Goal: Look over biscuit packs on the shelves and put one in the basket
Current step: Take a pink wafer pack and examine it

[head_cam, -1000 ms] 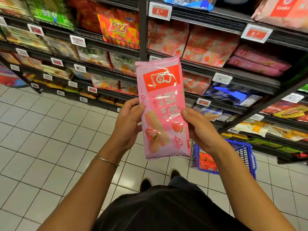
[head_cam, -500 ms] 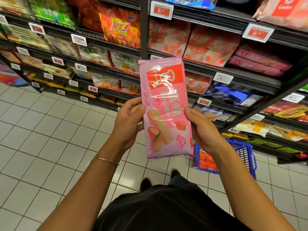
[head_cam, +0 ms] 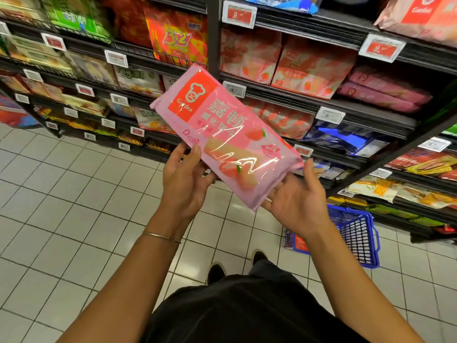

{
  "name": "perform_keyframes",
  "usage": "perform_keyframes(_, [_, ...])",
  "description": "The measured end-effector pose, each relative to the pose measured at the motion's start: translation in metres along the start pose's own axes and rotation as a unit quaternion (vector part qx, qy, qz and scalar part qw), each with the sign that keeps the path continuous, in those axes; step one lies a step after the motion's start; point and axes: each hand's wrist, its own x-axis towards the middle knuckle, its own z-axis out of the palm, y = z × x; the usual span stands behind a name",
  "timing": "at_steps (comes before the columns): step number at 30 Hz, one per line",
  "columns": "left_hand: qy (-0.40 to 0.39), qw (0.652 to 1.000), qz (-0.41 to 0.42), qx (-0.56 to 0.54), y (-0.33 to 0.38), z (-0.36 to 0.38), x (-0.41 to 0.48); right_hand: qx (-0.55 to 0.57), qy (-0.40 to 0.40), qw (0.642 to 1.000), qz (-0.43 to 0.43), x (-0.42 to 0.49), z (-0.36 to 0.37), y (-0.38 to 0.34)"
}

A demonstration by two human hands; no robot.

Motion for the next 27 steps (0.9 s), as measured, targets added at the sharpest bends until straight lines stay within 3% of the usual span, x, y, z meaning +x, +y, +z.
perform_keyframes(3, [-0.025,1.000,-0.013,-0.005,-0.004,0.005,-0.004,0.020,-0.022,0.999,-0.030,0.006,0.017,-0.003])
perform_keyframes(7, [-0.048,0.997,-0.018,0.060,-0.002,0.006,-0.007,-0.070,0.039,0.994,-0.072,0.011,0.020,-0.004])
perform_keyframes(11, [-0.072,0.993,-0.036,0.083,0.013,0.002,-0.007,-0.078,0.023,0.992,-0.092,0.006,0.010,-0.011])
perform_keyframes(16, [-0.037,0.998,-0.034,0.033,0.025,0.000,0.000,-0.090,0.037,0.991,-0.093,-0.002,0.007,-0.015])
perform_keyframes(19, [-0.026,0.999,-0.029,0.025,0.020,-0.001,0.002,-0.044,0.044,0.994,-0.091,-0.005,0.006,-0.018])
perform_keyframes(22, [-0.019,1.000,-0.019,0.014,0.015,0.001,-0.001,-0.037,0.086,0.991,-0.095,-0.004,0.006,-0.021])
perform_keyframes(27, [-0.019,1.000,-0.008,0.021,0.007,0.000,-0.003,-0.127,0.208,0.960,-0.137,0.004,0.007,-0.016])
